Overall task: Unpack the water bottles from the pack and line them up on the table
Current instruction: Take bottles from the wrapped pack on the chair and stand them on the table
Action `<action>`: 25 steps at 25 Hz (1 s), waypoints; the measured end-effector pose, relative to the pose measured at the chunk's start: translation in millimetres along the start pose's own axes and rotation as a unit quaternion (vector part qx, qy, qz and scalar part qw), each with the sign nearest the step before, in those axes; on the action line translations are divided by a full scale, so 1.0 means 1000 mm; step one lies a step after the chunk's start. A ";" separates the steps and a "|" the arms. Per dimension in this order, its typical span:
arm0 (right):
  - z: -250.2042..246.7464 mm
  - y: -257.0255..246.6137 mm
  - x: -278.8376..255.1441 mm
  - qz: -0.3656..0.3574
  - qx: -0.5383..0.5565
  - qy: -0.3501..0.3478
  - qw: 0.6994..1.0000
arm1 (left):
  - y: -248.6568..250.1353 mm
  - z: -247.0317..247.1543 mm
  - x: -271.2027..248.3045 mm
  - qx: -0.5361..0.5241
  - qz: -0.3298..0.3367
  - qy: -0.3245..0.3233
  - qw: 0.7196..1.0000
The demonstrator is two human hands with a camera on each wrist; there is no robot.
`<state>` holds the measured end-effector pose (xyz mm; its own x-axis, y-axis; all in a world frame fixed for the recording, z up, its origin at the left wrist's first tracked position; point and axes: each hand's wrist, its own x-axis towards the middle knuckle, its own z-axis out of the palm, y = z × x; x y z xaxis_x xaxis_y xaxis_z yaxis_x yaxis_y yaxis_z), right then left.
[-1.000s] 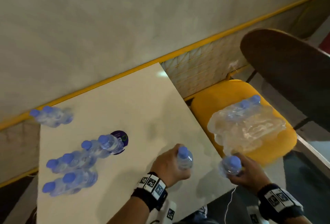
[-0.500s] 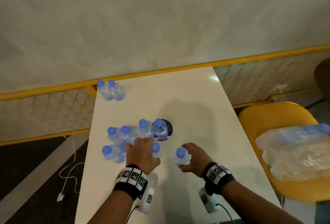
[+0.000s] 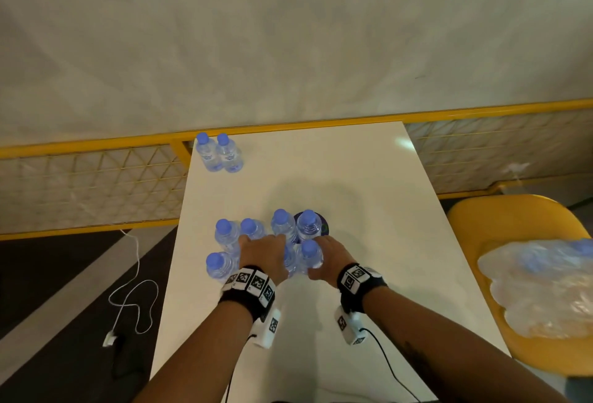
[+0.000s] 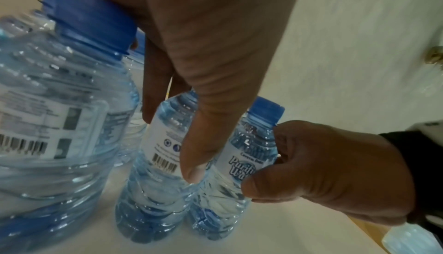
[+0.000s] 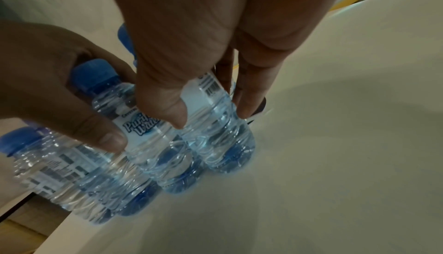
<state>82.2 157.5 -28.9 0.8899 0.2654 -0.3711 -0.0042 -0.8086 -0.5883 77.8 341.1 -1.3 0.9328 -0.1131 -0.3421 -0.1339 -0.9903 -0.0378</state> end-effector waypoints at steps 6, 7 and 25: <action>0.009 0.020 0.007 -0.008 -0.003 -0.020 1.000 | -0.001 -0.008 -0.005 -0.032 0.010 -0.012 0.999; 0.009 0.027 0.002 -0.003 0.016 -0.014 1.000 | 0.000 -0.012 -0.011 -0.028 0.006 0.013 0.999; -0.145 0.391 -0.294 0.361 0.194 0.339 0.847 | 0.451 0.020 -0.061 -0.242 0.362 -0.280 0.855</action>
<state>-114.5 -313.1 -46.0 0.6481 -0.6935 -0.3147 -0.6914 -0.3625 -0.6249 -46.3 -96.7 -16.7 0.3381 -0.7892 -0.5128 -0.3288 -0.6095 0.7213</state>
